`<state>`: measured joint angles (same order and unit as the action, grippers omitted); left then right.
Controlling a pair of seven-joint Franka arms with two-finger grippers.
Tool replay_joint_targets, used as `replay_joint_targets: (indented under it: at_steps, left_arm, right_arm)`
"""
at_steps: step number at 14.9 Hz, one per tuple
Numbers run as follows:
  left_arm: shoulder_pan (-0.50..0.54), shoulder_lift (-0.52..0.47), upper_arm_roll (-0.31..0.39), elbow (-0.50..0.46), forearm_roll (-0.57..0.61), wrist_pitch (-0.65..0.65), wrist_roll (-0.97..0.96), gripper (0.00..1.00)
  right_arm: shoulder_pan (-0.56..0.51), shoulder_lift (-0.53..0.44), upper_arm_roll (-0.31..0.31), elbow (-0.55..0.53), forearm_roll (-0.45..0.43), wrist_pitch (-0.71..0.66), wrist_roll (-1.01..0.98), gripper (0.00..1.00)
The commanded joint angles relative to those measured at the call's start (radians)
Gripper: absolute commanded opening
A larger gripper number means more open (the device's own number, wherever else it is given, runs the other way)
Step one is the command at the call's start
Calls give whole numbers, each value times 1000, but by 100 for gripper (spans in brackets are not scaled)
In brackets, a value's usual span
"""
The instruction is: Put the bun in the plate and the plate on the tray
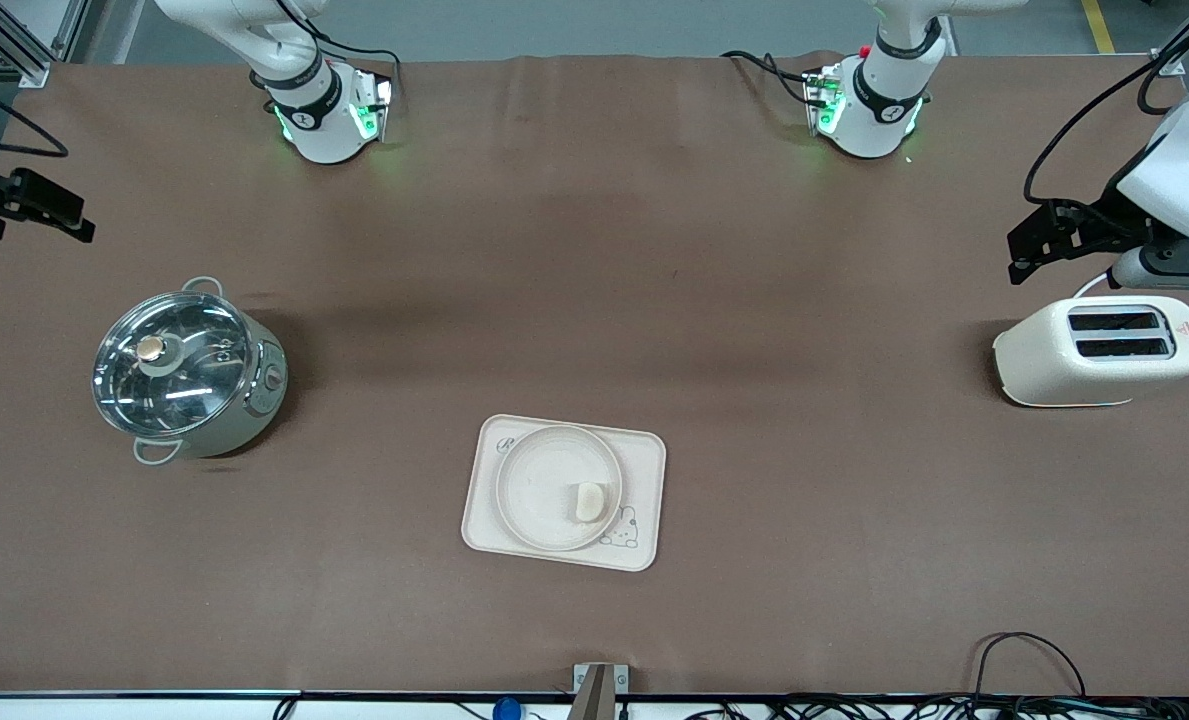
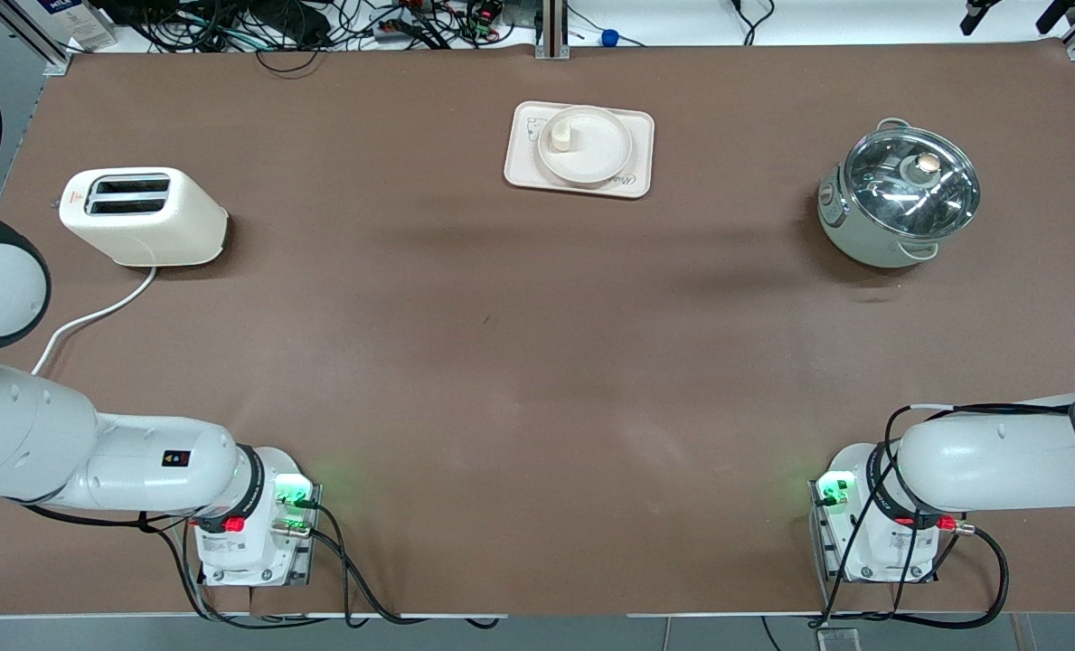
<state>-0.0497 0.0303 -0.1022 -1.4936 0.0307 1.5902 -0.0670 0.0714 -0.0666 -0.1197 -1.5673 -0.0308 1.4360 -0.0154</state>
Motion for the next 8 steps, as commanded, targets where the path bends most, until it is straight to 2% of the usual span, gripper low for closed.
replay_joint_targets:
  at_steps: [1, 8]
  left_arm:
    - [4, -7, -2, 6, 17, -10, 16, 100]
    - [2, -4, 1, 12, 18, -10, 1, 100]
  right_arm:
    - [-7, -38, 25, -46, -34, 26, -3, 100]
    - [-4, -77, 25, -74, -32, 18, 2, 100]
